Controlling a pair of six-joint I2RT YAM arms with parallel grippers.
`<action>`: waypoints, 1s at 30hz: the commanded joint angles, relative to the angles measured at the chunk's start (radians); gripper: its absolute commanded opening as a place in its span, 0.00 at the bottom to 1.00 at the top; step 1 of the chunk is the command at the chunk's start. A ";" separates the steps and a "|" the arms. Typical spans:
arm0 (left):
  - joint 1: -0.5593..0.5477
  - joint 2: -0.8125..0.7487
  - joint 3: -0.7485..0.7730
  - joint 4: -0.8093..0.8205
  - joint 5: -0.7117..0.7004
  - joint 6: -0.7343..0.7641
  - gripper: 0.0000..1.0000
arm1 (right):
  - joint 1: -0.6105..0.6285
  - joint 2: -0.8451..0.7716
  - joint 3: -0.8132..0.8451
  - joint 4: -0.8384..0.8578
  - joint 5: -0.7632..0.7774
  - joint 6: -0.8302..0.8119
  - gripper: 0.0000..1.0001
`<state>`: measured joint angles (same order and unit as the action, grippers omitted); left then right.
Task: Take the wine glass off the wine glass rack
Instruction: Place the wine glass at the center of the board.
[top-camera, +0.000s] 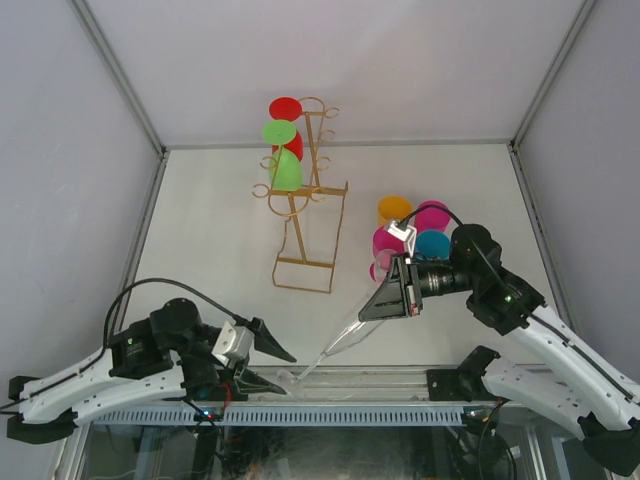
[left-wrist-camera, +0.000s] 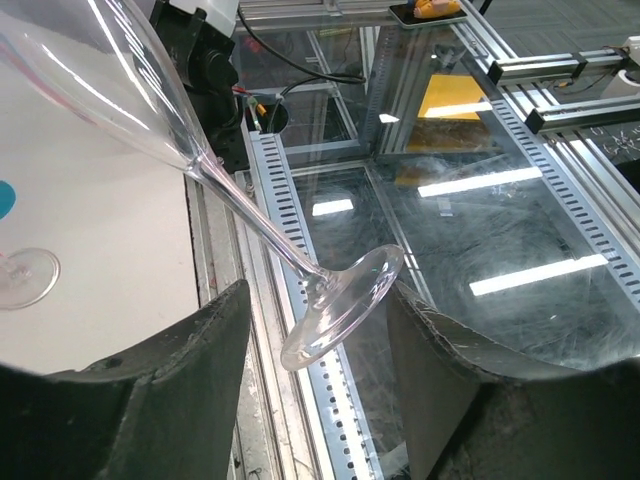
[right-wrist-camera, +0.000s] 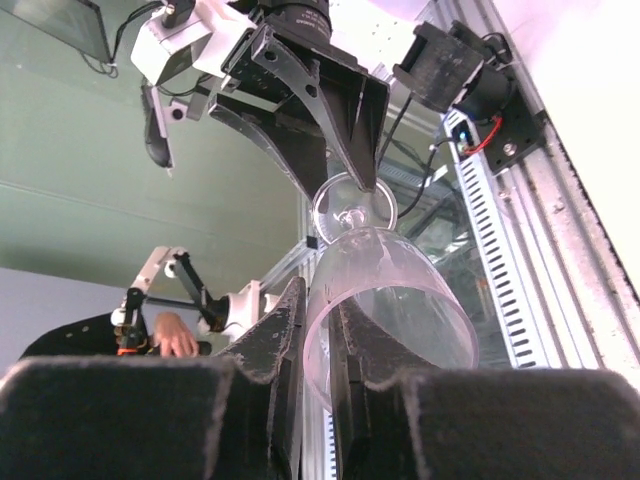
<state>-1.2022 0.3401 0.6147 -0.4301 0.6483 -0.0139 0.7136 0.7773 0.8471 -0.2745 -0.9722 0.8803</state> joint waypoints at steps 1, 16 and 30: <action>0.002 -0.010 0.048 0.037 -0.151 0.004 0.62 | 0.040 -0.006 0.097 -0.130 0.137 -0.133 0.00; 0.002 -0.090 -0.010 0.120 -0.548 -0.165 0.90 | 0.402 0.075 0.319 -0.651 0.943 -0.255 0.00; 0.002 -0.050 0.002 0.104 -0.678 -0.189 1.00 | 0.431 -0.018 0.364 -0.768 1.091 -0.190 0.00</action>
<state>-1.2015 0.3038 0.6075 -0.3630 0.1650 -0.1589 1.1347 0.7597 1.1446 -0.9592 0.0360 0.6571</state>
